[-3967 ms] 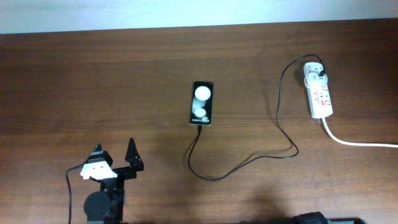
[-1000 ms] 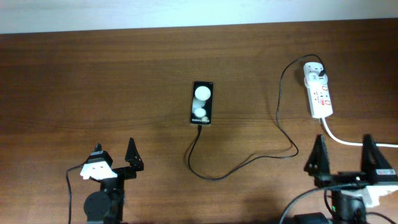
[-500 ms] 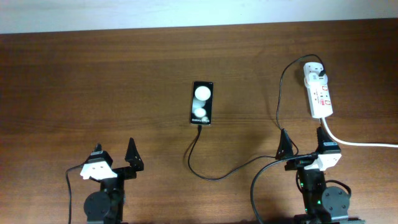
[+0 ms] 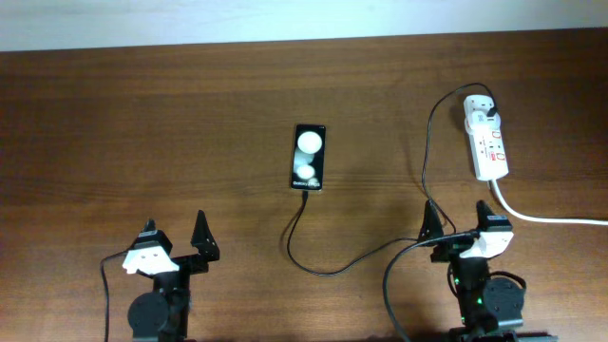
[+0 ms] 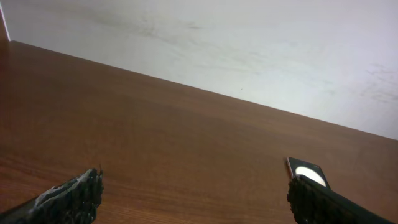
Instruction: Plug charger to phone and switch on socket
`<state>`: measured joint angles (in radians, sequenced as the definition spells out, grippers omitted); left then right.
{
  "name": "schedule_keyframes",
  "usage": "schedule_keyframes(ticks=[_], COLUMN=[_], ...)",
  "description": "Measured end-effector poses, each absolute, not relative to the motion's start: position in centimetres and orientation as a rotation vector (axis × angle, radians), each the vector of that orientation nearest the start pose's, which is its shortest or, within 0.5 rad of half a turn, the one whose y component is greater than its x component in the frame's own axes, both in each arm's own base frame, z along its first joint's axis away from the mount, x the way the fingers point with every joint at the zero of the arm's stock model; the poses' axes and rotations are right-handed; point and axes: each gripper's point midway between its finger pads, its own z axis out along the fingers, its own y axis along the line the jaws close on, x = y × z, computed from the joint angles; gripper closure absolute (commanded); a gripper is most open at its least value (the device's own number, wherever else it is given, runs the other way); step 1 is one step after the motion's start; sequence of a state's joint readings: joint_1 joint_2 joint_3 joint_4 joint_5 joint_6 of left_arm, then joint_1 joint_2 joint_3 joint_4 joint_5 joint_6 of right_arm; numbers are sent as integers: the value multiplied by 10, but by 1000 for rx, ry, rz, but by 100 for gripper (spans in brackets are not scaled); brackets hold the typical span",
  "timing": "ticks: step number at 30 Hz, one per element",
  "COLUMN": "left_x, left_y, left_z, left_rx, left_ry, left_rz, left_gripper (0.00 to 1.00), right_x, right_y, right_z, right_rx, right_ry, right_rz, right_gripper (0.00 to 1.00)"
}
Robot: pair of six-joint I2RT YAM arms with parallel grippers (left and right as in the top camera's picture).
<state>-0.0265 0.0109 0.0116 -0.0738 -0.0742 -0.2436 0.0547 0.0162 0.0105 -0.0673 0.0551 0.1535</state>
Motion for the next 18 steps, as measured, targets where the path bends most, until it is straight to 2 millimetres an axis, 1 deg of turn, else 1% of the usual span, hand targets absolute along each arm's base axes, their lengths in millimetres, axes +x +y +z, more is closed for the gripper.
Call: schedule_keyframes(ticks=[3,18], left_x=[246,246], left_y=[6,6], left_z=[159,159], left_rx=[-235,-235], left_ry=[1629,1629], left_rz=[-145,-145], left_gripper=[1,1], right_x=[247,247], right_y=[1,1], right_z=[159,159], right_rx=[132,117], right_ry=[1638,1640], right_rz=[98,84], right_gripper=[1,1])
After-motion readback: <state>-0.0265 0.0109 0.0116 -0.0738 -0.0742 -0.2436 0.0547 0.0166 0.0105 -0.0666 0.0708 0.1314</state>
